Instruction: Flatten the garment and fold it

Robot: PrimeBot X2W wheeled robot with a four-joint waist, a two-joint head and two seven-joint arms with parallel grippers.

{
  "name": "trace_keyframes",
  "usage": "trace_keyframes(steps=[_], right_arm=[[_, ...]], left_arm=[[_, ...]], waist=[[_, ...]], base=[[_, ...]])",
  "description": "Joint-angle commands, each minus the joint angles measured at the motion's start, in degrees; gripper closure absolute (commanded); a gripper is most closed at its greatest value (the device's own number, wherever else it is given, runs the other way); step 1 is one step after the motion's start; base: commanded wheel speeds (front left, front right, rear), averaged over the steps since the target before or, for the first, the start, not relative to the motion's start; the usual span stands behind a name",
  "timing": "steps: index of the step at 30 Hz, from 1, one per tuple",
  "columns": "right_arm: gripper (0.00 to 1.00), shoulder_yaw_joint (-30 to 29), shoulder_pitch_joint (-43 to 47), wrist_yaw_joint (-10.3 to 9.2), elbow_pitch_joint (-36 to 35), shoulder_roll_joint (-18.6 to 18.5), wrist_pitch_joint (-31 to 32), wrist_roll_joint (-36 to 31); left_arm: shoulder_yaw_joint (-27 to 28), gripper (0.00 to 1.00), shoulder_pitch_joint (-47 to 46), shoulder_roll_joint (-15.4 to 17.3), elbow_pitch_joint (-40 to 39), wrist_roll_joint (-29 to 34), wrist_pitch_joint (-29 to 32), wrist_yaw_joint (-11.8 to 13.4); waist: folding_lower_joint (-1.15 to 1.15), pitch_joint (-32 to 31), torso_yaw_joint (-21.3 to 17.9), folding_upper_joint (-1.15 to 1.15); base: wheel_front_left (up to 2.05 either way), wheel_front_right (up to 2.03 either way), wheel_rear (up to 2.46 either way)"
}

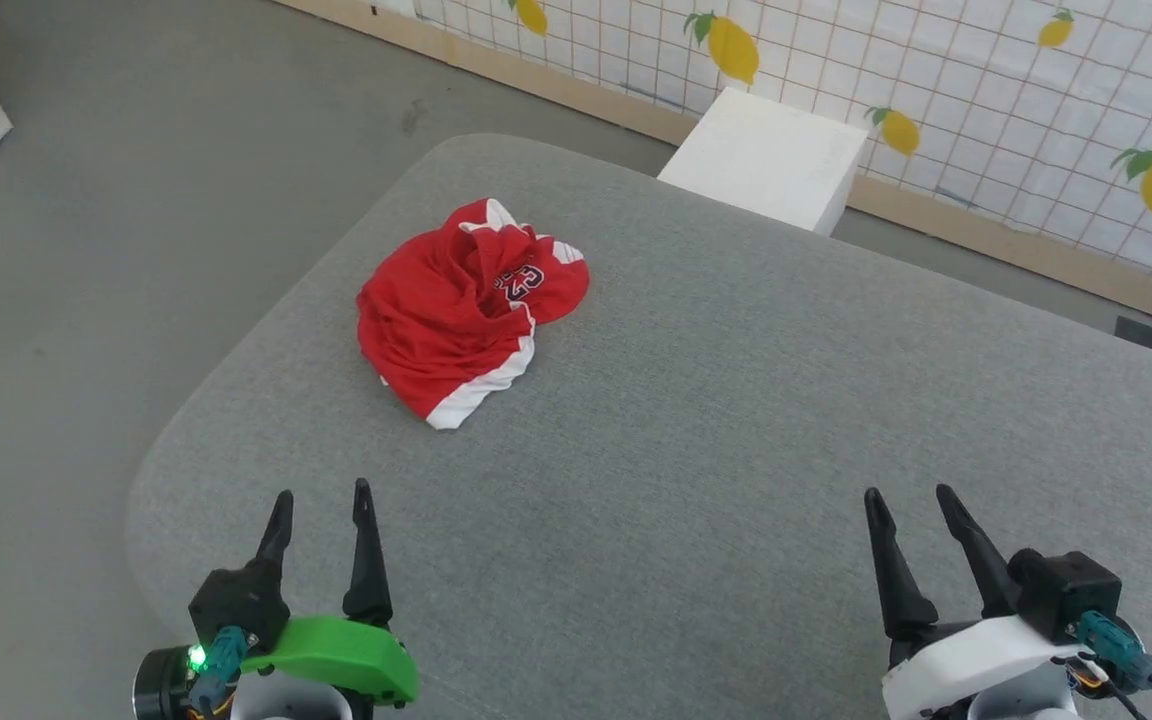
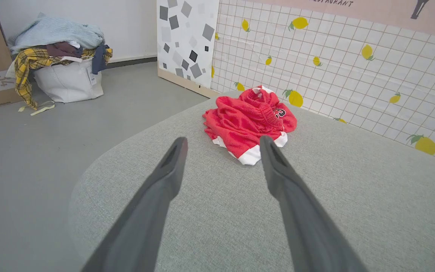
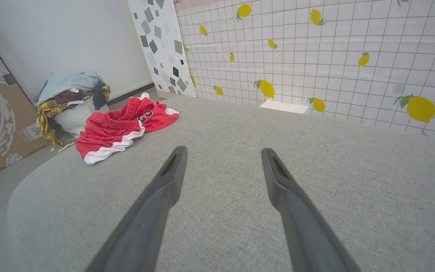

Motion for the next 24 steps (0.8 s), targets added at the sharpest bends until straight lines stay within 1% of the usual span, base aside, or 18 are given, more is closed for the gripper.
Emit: trace_keyframes(steps=[1,5,17,19,21,24], right_arm=[[0.0,-0.08,1.17,-0.08,-0.04,0.04,-0.52,0.02],[0.0,-0.12,1.32,-0.09,-0.11,0.04,-0.61,0.28],[0.0,-0.13,1.37,-0.09,-0.36,0.04,-0.38,0.77],[0.0,-0.11,1.18,-0.09,-0.45,0.04,-0.3,0.77],[0.0,-0.29,0.89,-0.09,-0.73,0.04,-0.18,0.62],[0.0,-0.88,0.39,-0.09,-1.44,0.04,0.33,-0.07]], left_arm=[[-0.19,0.0,0.8,-0.31,0.43,-0.42,-0.65,0.32],[-0.26,0.0,0.71,-0.31,0.67,-0.74,-1.03,0.5],[-0.59,0.0,0.66,-0.07,1.29,1.57,-1.03,0.68],[-0.8,0.0,0.23,0.15,1.95,1.63,-1.03,0.24],[-1.14,0.0,-1.42,0.61,3.33,1.1,-0.28,-0.97],[-0.58,0.0,-7.44,1.26,6.36,-1.48,3.91,-3.25]], waist=[[0.0,0.02,0.48,0.0],[0.0,0.07,1.13,0.0],[0.0,0.21,0.39,0.0],[0.0,0.51,0.0,0.0],[0.0,1.09,-0.22,0.0],[0.0,2.58,-0.41,0.0]], base=[[0.0,0.0,0.0],[0.0,0.0,0.0],[0.0,0.0,0.0],[0.0,0.0,0.0],[0.0,0.0,0.0],[0.0,0.0,0.0]])
